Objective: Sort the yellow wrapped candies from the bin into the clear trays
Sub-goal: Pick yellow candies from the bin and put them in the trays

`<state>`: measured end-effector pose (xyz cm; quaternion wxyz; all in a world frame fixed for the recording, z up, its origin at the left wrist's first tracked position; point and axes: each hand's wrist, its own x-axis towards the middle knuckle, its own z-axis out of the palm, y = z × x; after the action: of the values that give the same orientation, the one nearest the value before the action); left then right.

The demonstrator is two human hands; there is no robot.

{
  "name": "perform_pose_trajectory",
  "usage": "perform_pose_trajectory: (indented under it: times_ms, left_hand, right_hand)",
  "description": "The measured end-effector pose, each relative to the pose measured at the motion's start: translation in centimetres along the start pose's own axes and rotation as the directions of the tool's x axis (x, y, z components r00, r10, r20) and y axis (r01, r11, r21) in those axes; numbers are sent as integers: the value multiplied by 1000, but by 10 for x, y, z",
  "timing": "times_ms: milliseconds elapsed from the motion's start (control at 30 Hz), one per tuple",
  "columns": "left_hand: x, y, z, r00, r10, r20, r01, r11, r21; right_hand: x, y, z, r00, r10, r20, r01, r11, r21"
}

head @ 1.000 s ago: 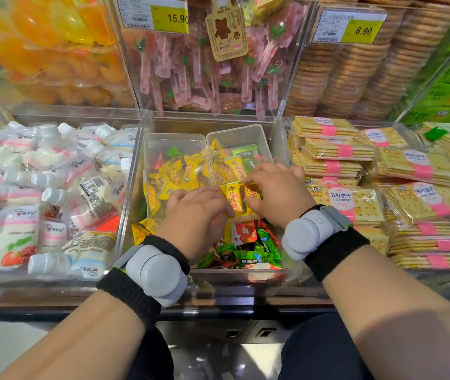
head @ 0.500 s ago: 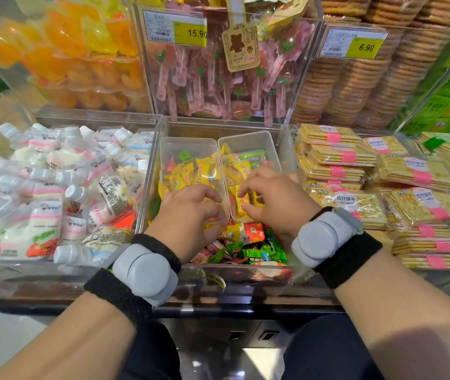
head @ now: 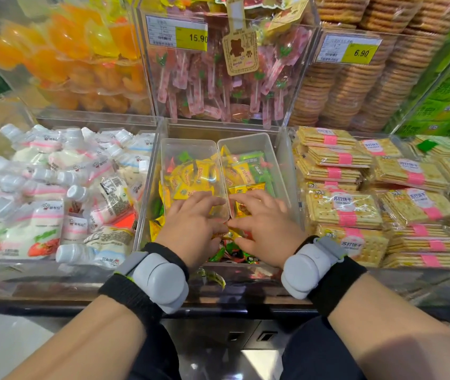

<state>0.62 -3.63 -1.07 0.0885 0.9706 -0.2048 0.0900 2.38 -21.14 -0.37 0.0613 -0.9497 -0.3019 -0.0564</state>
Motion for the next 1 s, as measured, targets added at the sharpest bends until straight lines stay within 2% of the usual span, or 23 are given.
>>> perform_pose_trajectory:
  times_ms: [167, 533, 800, 1000]
  left_hand:
    - [1, 1, 3, 999, -22, 26, 21, 999, 43]
    - [1, 3, 2, 998, -15, -61, 15, 1000, -5]
    - [3, 3, 3, 998, -19, -63, 17, 1000, -21]
    - [3, 5, 3, 997, -17, -82, 13, 998, -54]
  right_hand:
    - [3, -4, 12, 1000, 6, -17, -7, 999, -53]
    - [1, 0, 17, 981, 52, -189, -39, 997, 71]
    - [-1, 3, 12, 978, 46, -201, -24, 993, 114]
    - [-5, 4, 10, 989, 27, -142, -12, 994, 105]
